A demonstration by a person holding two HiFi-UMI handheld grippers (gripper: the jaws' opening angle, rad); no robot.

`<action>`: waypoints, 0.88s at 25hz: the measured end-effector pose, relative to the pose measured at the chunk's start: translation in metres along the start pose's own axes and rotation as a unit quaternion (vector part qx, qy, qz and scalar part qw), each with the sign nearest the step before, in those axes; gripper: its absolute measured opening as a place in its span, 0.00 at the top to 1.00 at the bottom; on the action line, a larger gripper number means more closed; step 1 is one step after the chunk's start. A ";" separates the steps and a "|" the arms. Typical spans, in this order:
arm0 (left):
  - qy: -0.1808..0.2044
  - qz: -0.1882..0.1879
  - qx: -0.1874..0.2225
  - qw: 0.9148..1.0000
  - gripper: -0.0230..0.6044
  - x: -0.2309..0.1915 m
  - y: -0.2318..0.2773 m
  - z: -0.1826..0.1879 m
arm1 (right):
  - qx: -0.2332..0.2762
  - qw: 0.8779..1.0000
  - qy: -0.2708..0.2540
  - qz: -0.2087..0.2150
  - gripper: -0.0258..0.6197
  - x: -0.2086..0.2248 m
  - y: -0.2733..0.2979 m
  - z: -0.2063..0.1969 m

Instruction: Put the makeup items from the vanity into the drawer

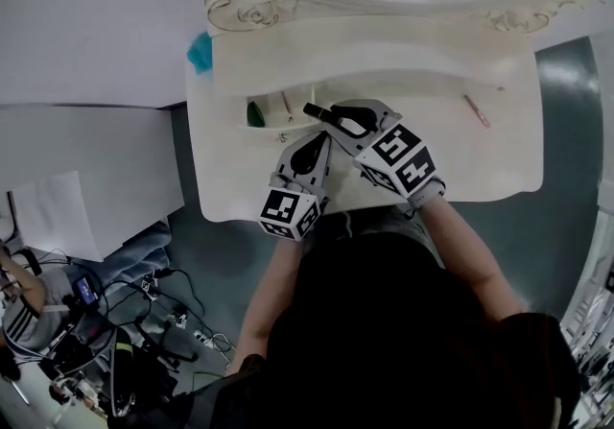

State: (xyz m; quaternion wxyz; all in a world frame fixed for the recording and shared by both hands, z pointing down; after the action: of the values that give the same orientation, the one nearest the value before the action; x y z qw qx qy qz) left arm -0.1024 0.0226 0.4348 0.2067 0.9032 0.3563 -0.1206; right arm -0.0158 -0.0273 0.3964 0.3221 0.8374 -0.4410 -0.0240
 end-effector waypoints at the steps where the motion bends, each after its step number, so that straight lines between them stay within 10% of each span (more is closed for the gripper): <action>1: -0.001 0.003 0.002 1.000 0.94 -0.003 -0.003 0.000 | -0.002 1.000 -0.002 0.003 0.79 -0.003 0.004 0.001; 22: -0.032 0.052 0.018 0.998 0.94 -0.071 -0.058 -0.002 | -0.076 0.997 -0.019 0.006 0.79 -0.026 0.083 0.015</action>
State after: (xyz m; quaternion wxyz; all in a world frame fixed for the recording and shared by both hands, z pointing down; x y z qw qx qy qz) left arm -0.1930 0.0198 0.4456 0.2078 0.9197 0.3000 -0.1448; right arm -0.0963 -0.0492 0.4243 0.3761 0.8073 -0.4492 -0.0712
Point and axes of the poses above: the fingertips, and each gripper's own axes: y forward along the fingers, x to its right, z out of its top, the point moved 6 cm from there along -y, backward along the fingers, and after that the axes turned 1 degree about -y, right-handed, at the moved point
